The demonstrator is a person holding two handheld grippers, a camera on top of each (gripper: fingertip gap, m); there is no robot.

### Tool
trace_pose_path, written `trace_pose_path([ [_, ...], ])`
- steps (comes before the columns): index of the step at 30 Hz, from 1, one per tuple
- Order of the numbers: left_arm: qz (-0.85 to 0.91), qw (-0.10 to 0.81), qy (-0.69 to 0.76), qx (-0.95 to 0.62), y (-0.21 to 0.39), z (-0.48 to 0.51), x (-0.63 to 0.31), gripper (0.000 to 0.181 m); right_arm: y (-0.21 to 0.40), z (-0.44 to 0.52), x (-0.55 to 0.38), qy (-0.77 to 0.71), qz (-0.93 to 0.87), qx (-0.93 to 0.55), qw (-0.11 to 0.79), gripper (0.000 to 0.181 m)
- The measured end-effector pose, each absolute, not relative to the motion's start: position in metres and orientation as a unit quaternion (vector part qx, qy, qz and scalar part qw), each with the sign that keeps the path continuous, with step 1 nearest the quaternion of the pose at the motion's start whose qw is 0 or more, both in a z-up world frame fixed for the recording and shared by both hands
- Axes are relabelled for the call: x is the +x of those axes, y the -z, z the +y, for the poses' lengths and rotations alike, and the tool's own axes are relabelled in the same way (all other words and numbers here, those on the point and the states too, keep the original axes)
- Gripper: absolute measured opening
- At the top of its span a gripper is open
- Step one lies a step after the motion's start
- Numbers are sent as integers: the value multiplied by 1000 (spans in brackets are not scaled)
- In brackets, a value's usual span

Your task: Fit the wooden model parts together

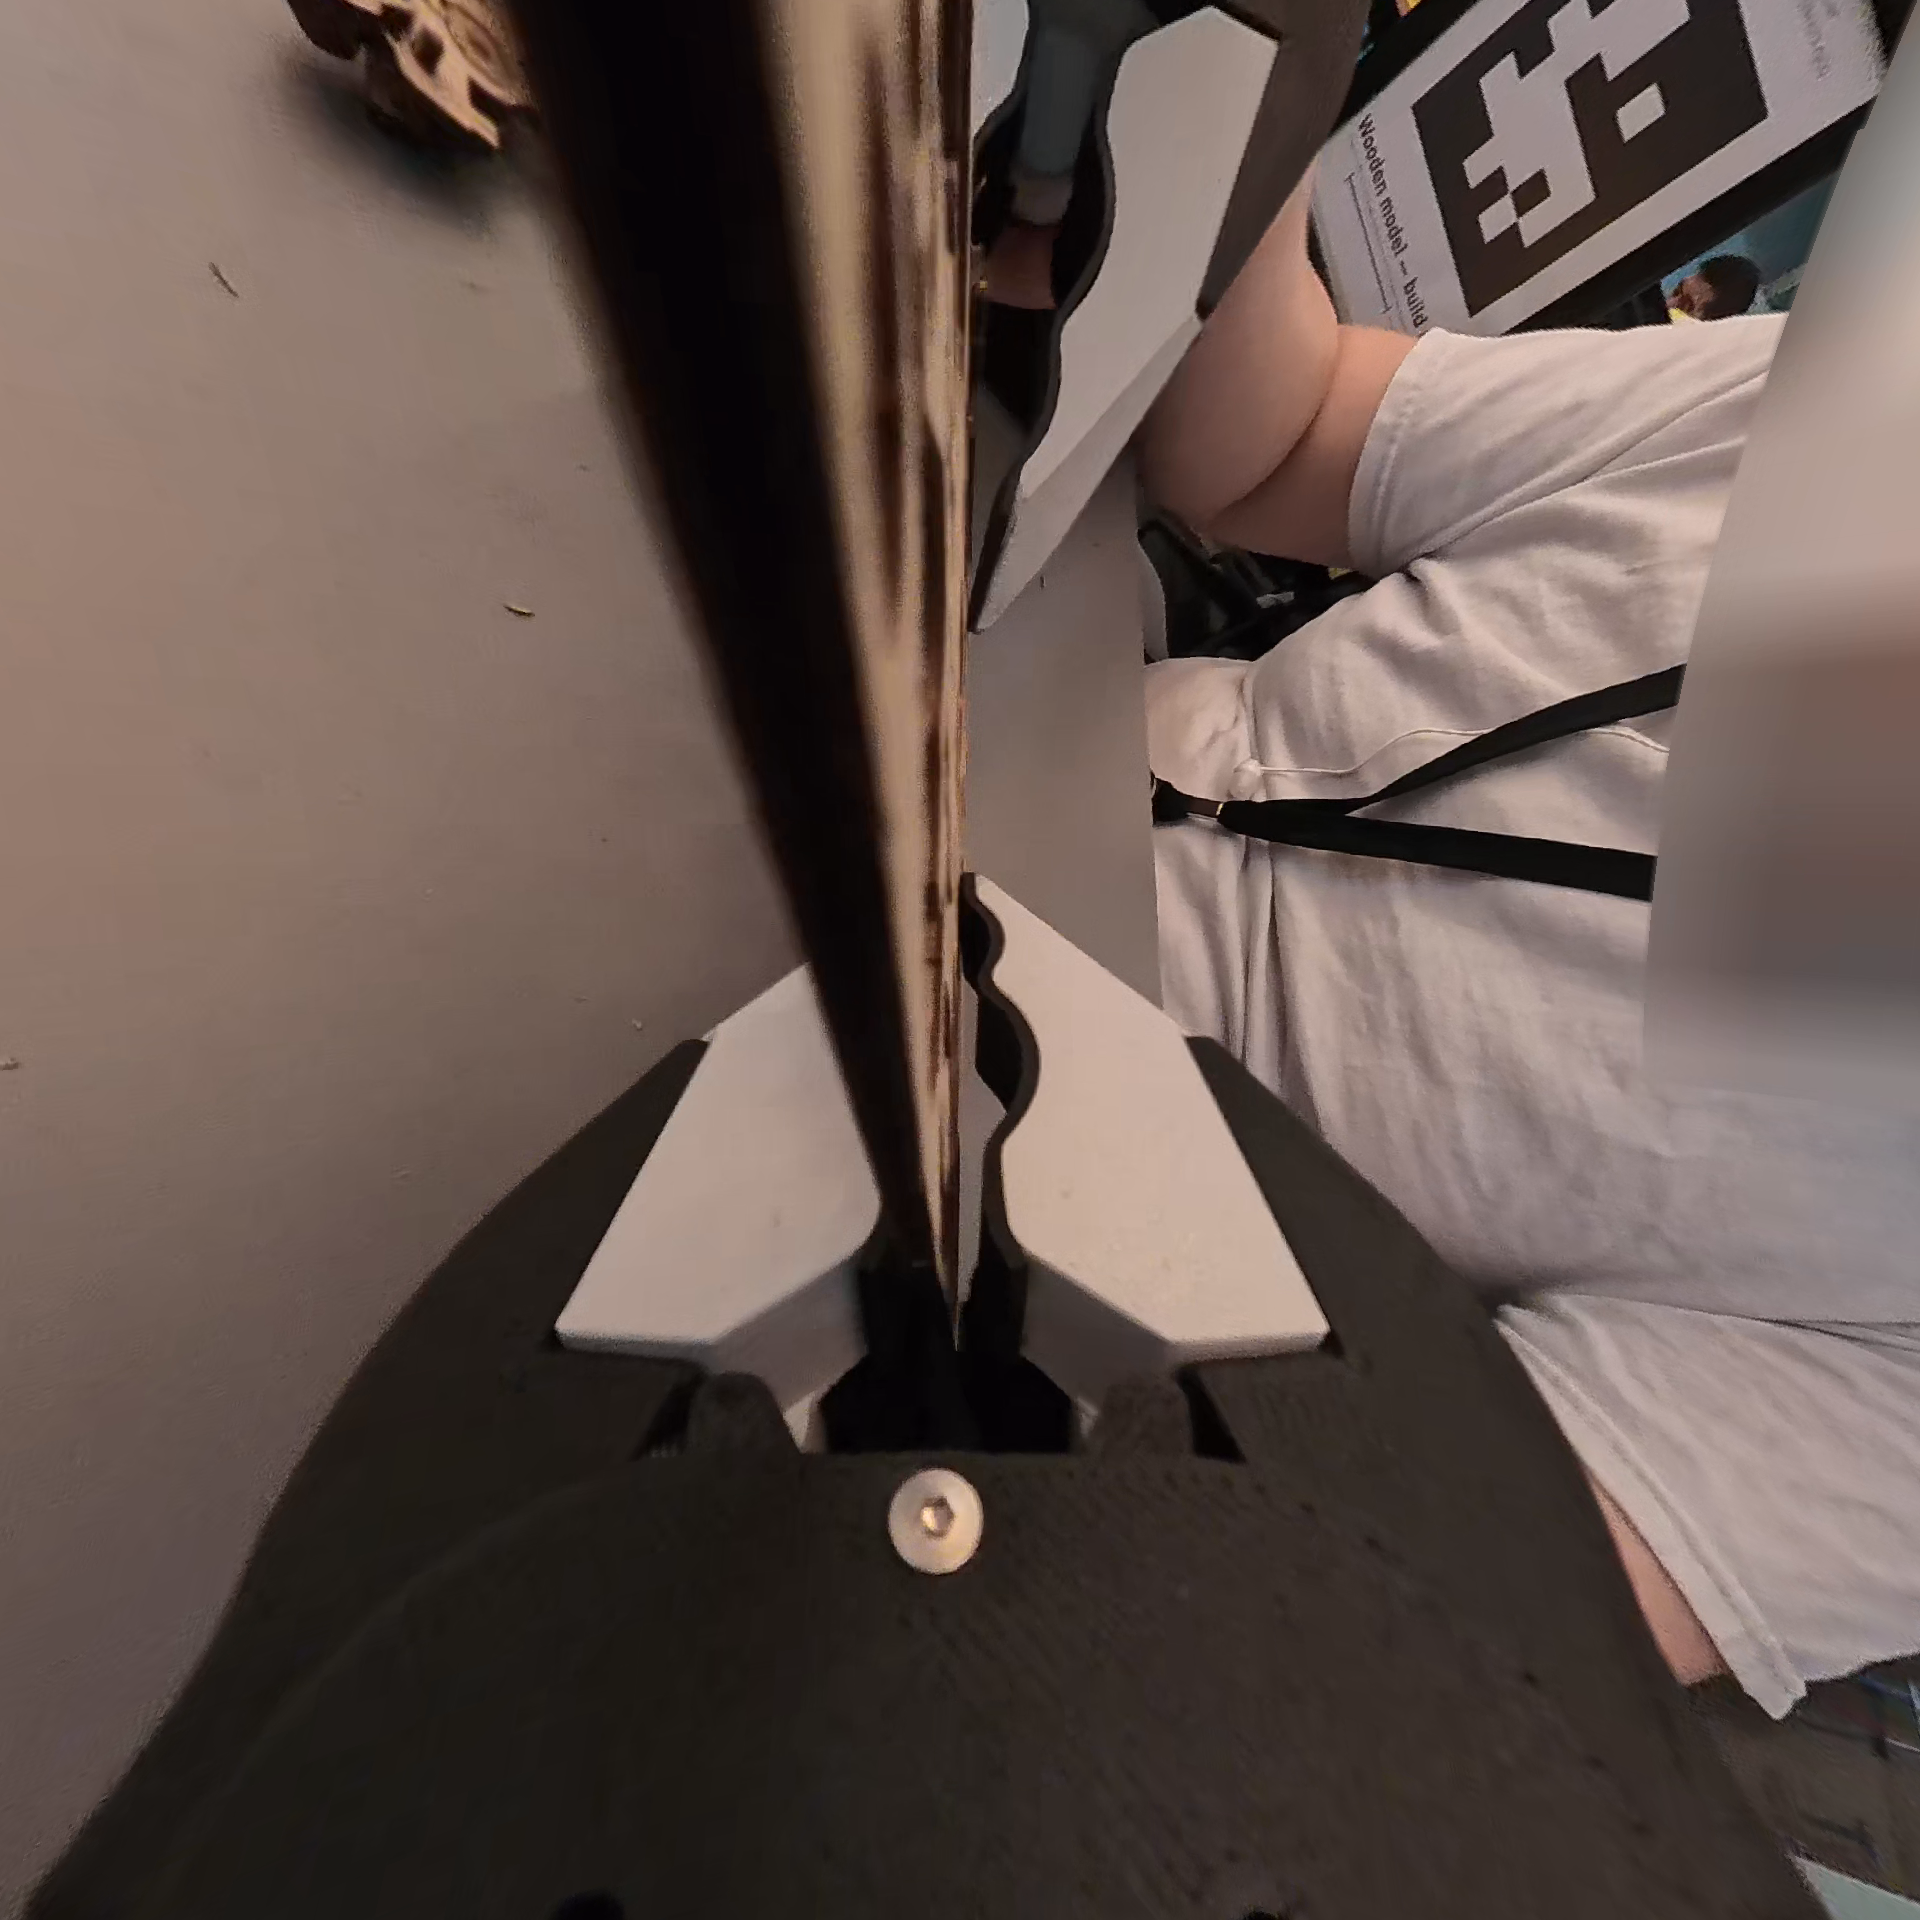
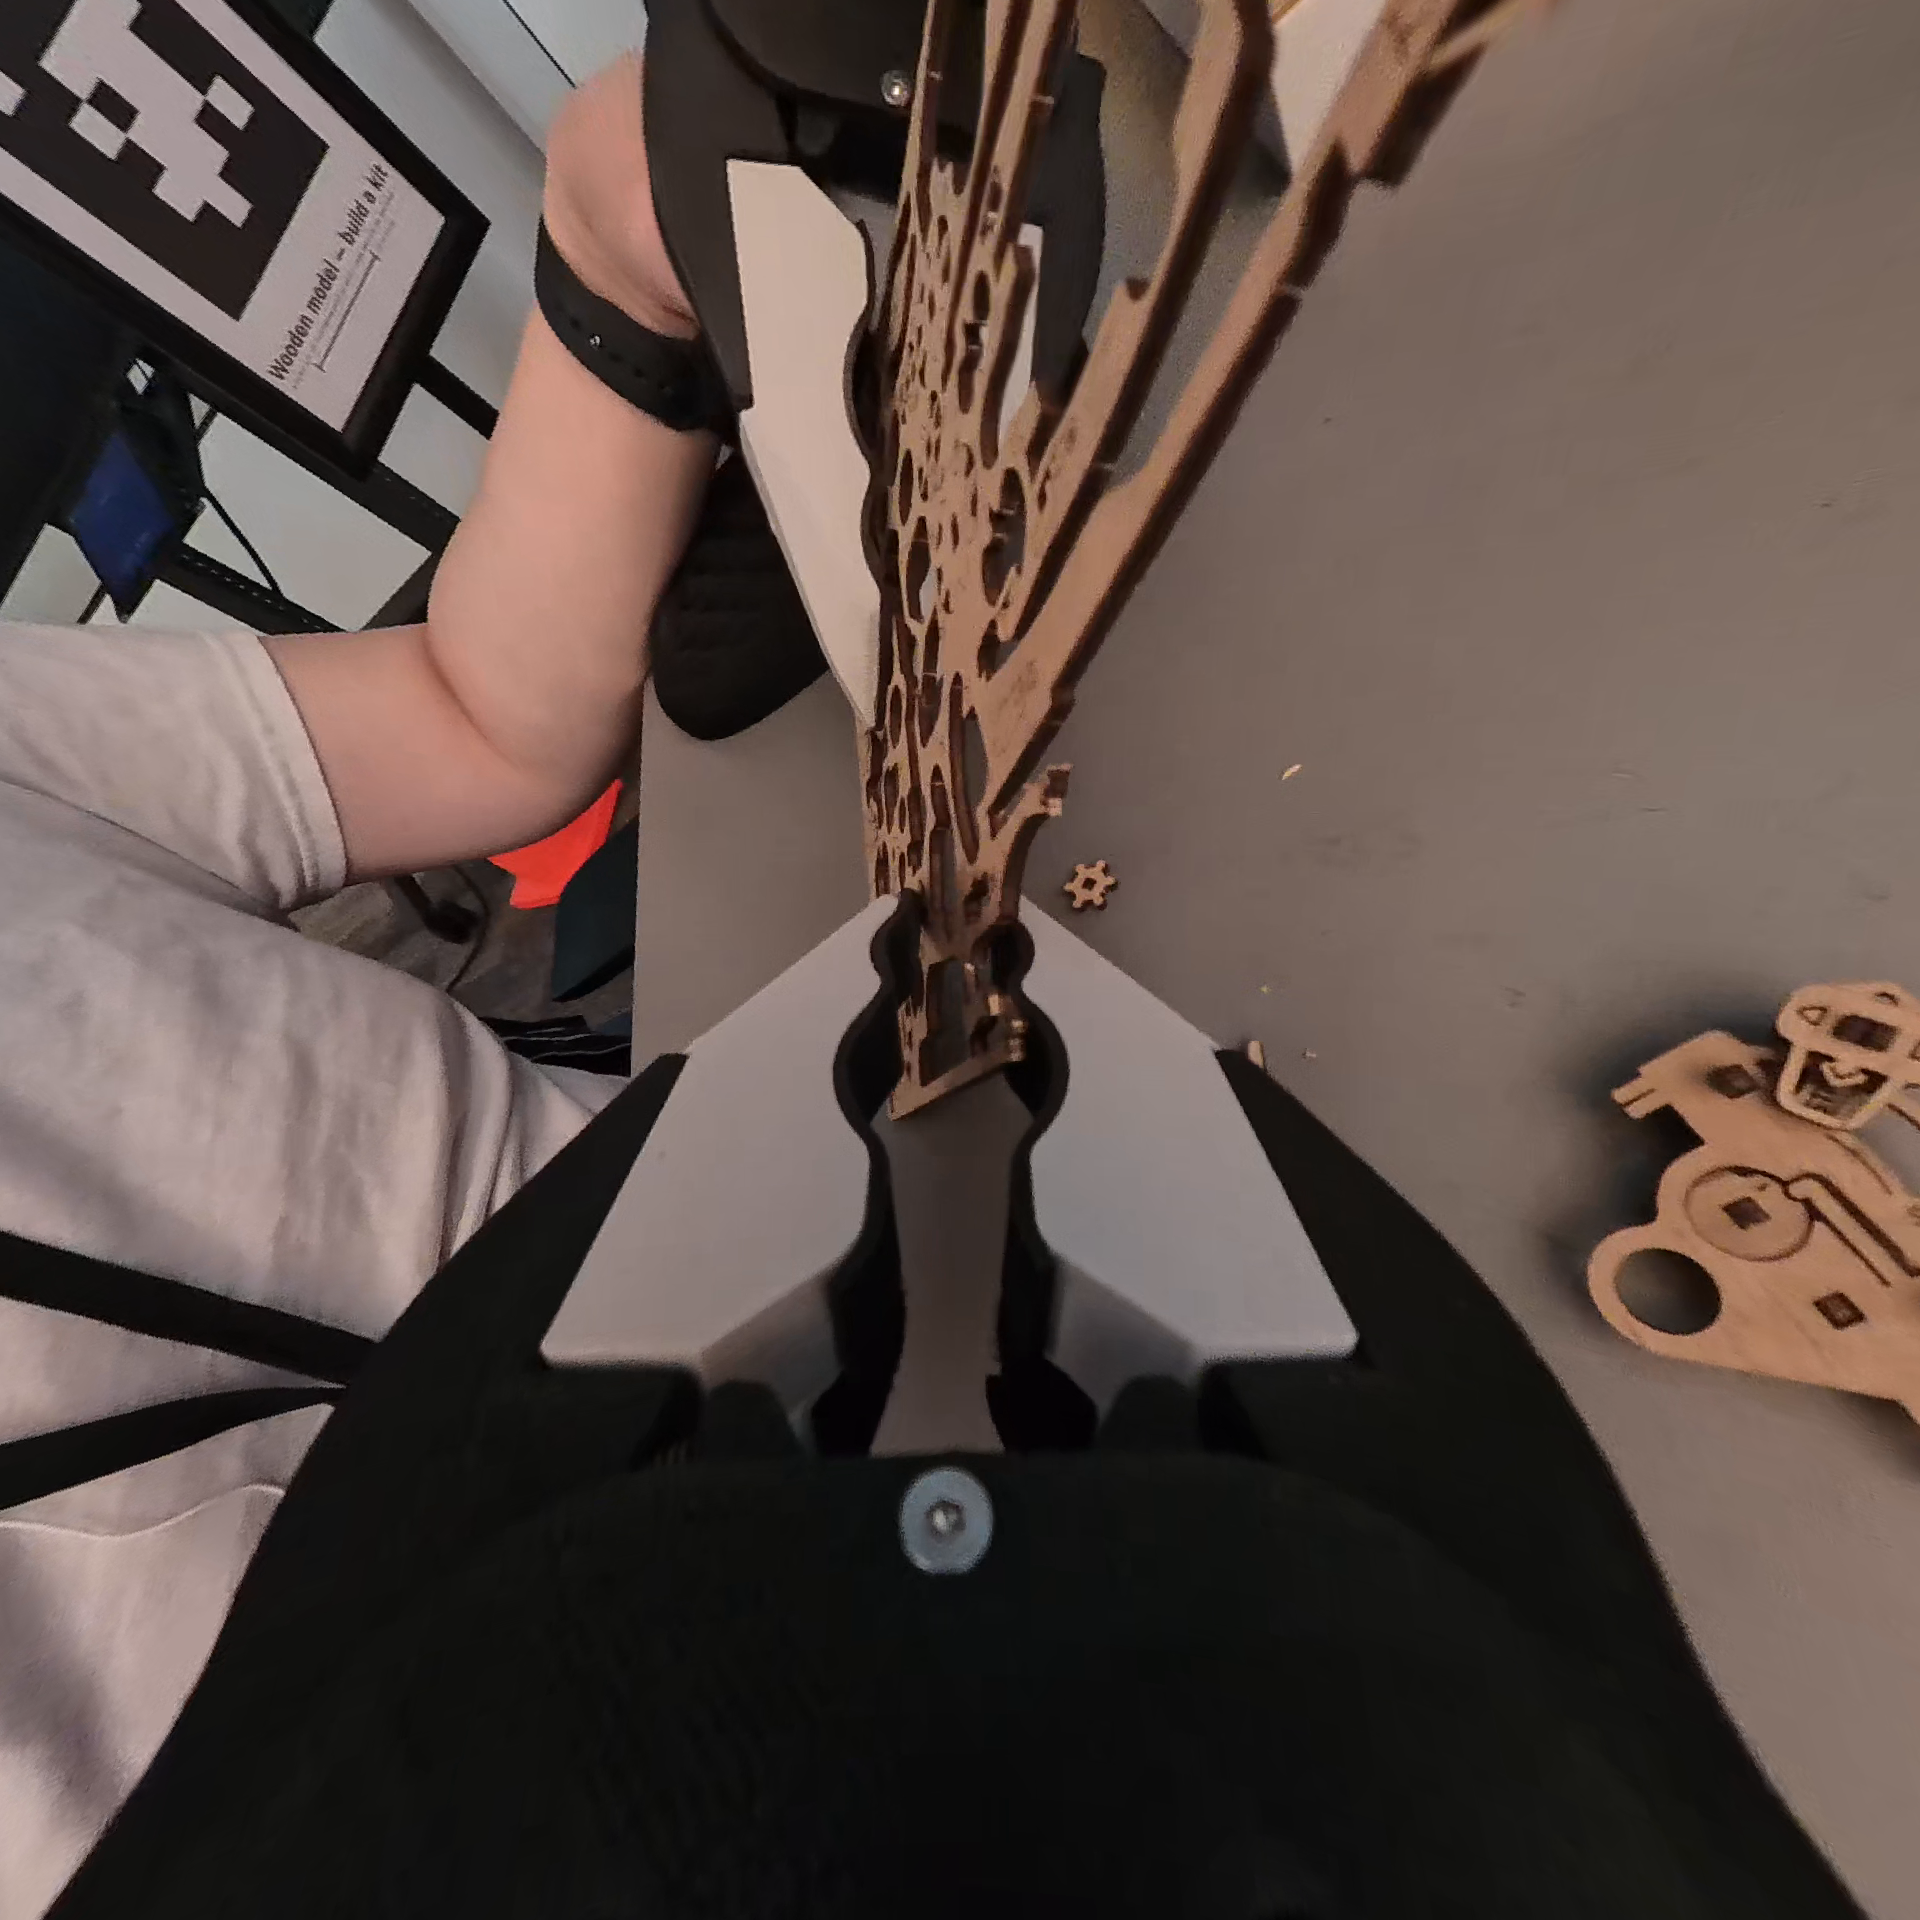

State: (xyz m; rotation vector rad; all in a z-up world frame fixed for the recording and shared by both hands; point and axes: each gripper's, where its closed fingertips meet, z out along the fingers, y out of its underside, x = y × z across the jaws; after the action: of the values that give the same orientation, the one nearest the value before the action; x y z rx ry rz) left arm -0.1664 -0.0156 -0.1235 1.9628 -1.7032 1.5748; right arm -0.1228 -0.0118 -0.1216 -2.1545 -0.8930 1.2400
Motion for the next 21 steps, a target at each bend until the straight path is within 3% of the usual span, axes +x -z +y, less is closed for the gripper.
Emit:
trace_pose_path([
  [17, -574, 44, -503, 645, 125, -19, -166, 0, 130, -8, -119, -433, -305, -819, 219, 12],
  [21, -570, 52, -516, 637, 123, -19, -165, 0, 124, -11, -121, -489, -294, -793, 215, 10],
])
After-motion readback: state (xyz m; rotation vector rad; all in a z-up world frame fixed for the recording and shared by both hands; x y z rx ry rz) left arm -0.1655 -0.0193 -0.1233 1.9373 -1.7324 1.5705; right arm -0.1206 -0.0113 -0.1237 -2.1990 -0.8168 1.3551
